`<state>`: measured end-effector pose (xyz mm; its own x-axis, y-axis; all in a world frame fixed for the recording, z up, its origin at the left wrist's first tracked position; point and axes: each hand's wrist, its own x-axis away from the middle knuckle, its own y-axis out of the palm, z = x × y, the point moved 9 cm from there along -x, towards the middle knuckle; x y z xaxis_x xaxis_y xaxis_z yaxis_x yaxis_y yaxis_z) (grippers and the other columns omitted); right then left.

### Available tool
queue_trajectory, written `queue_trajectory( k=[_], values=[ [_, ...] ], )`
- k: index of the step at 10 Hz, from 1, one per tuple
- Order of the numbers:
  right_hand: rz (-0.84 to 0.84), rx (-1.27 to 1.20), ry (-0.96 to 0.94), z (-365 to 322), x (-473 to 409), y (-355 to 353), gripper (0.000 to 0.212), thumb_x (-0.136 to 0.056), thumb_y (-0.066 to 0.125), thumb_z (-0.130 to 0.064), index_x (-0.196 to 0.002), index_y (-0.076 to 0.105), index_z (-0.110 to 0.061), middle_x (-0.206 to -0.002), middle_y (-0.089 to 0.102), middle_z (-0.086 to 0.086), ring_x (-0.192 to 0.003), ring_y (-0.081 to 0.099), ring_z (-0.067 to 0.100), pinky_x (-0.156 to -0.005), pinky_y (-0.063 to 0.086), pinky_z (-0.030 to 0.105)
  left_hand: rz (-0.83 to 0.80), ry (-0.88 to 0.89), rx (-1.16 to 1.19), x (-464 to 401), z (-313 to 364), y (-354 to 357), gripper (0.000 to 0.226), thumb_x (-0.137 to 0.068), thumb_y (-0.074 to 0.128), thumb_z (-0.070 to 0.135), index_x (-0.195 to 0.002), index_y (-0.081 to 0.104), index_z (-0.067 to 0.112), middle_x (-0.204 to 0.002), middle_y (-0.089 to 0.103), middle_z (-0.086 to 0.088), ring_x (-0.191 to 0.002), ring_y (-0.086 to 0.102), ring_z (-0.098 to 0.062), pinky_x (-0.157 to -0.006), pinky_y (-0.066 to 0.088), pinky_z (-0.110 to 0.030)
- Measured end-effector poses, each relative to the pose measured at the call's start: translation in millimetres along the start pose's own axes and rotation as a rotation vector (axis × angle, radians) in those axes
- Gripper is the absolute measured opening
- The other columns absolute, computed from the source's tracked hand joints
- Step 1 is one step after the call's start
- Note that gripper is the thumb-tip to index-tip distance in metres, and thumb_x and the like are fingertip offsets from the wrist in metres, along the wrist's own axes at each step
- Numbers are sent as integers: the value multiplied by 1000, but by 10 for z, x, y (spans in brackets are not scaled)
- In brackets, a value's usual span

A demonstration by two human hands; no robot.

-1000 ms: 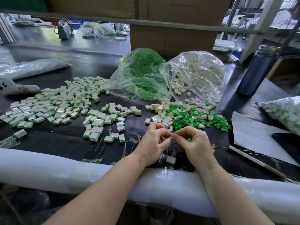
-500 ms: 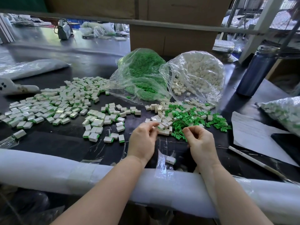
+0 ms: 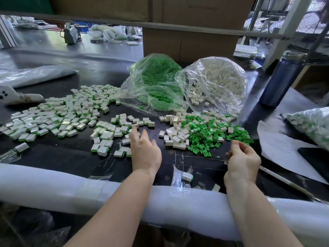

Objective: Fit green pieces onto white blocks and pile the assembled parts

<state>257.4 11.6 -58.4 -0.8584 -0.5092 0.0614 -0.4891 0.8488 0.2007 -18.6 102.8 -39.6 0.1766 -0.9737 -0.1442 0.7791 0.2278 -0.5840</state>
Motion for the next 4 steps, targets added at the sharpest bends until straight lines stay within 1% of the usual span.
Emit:
queue_trajectory(
  k=[1,2,3,4],
  values=[
    [89,-200,86,33,-14,-99,23,-92,55,-8,-72,54,-19,-66,49,-3,-46,45,1,-48,40,11,60,61,23,20,61,-72,40,-96,45,15,-135,44,5,-152,20,-4,-139,21,-19,-107,23,-20],
    [86,-284,126,22,11,-116,23,-93,54,-7,-72,56,-17,-65,49,-2,-44,45,1,-46,40,12,95,161,88,67,168,-139,28,-94,50,13,-120,58,6,-126,48,-6,-110,49,-17,-83,29,-8],
    [25,-255,77,-41,57,-102,22,-93,53,-10,-73,58,-16,-64,49,-2,-47,44,2,-44,39,11,63,275,143,165,312,-148,21,-93,51,13,-111,61,10,-106,55,-1,-86,53,-11,-73,38,-12],
    [-54,-190,-36,-175,181,-118,23,-92,54,-9,-71,61,-16,-56,51,-8,-45,43,1,-45,37,11,63,367,133,304,416,-183,15,-92,53,12,-101,65,11,-92,56,5,-81,56,-12,-71,46,-22]
  ],
)
